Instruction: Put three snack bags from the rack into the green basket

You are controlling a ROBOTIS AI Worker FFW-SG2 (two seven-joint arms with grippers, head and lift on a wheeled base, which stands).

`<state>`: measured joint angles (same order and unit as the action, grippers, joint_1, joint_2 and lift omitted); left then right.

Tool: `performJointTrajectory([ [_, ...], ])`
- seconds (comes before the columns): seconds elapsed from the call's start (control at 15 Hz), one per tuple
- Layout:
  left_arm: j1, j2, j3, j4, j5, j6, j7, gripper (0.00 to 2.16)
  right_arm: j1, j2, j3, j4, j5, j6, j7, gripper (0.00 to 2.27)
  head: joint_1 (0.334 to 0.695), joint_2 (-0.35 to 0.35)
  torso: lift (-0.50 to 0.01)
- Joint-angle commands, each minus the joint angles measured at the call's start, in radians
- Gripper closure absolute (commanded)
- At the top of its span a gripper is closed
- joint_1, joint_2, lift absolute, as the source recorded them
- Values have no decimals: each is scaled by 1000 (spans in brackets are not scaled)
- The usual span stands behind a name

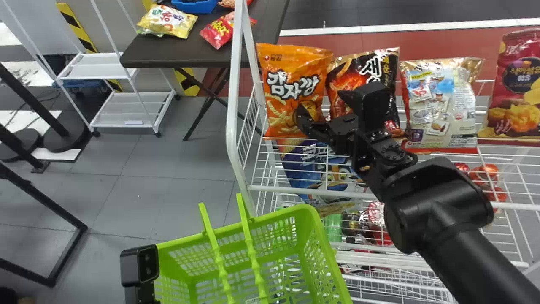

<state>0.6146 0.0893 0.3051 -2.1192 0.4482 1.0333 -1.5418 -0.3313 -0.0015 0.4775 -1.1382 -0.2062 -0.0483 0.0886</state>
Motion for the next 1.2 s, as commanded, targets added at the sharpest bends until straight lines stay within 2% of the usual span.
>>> performJointTrajectory([
  [0.0,4,-2,0,-4,0,0,0,2148,-49,2,10,77,-36,-32,30,76,695,198,0],
  [0.27,11,0,0,-10,0,0,0,2148,-126,2,9,192,-68,-51,76,87,695,199,0],
  [0.47,14,-5,0,-16,0,0,0,2148,-160,2,7,227,-95,-51,163,296,695,190,0],
  [0.53,14,-5,0,-16,0,0,0,2148,-164,2,4,229,-95,-32,186,491,695,191,0],
  [0.6,16,-5,0,-16,0,0,0,2148,-167,2,0,229,-99,-14,203,846,695,193,0],
  [0.73,16,-5,0,-16,0,0,0,2148,-166,2,-19,227,-102,42,203,1858,695,199,0],
  [0.87,16,-5,0,-16,0,0,0,2148,-158,2,-36,218,-104,57,206,2219,695,192,0],
  [1.13,19,-5,5,-18,1,0,0,2148,-106,2,-57,114,-101,121,247,2240,695,193,0],
])
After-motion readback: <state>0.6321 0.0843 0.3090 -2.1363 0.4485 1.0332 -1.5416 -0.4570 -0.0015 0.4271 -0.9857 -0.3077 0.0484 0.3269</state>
